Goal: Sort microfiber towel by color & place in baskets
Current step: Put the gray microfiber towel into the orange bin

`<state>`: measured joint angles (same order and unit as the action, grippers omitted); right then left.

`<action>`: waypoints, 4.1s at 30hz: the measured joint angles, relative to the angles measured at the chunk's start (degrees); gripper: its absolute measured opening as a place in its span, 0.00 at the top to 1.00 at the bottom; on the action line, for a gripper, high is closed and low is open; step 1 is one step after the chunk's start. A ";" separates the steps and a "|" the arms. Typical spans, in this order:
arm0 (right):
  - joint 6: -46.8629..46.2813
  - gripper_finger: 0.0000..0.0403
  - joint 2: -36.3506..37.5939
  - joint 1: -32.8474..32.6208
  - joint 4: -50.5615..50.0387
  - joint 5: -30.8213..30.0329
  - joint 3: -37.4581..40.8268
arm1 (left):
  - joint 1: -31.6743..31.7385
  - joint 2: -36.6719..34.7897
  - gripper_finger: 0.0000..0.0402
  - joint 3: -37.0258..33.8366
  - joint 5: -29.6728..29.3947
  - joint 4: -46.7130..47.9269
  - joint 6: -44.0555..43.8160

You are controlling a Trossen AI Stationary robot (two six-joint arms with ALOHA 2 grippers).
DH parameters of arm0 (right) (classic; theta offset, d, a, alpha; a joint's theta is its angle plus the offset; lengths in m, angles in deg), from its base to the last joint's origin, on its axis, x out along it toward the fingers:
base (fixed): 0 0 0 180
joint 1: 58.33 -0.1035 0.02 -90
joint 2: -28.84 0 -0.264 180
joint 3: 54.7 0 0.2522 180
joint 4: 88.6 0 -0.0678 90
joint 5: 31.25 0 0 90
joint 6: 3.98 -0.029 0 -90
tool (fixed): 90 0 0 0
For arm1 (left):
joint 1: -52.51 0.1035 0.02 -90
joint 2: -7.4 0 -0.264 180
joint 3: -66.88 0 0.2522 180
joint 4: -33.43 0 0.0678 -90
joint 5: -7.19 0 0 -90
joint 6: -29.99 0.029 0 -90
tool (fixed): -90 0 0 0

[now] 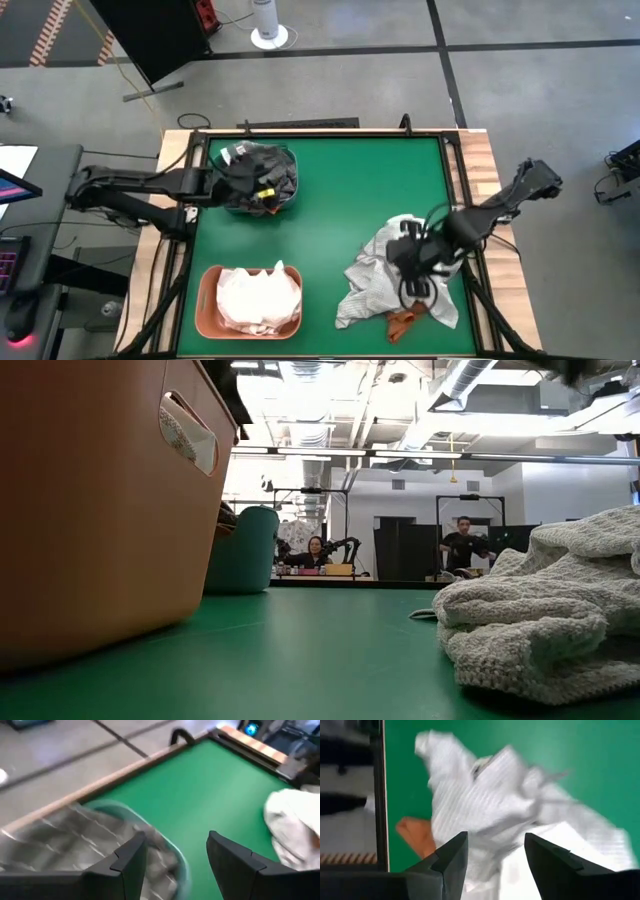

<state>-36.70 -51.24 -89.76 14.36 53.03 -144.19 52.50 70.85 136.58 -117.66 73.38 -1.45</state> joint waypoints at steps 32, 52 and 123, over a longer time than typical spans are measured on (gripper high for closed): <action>12.36 0.66 -11.46 -7.36 30.25 1.34 21.27 | -7.52 10.42 0.52 14.56 -0.85 7.95 -7.38; 9.39 0.97 3.97 1.31 24.91 -4.65 21.27 | -7.54 6.50 0.52 14.52 0.41 6.24 -10.25; 12.70 0.95 11.00 12.20 70.88 -15.25 11.55 | -17.94 18.60 0.27 14.48 5.38 -37.69 7.17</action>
<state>-24.00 -40.24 -77.57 85.24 37.78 -132.64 34.57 89.44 151.06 -112.28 35.69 5.71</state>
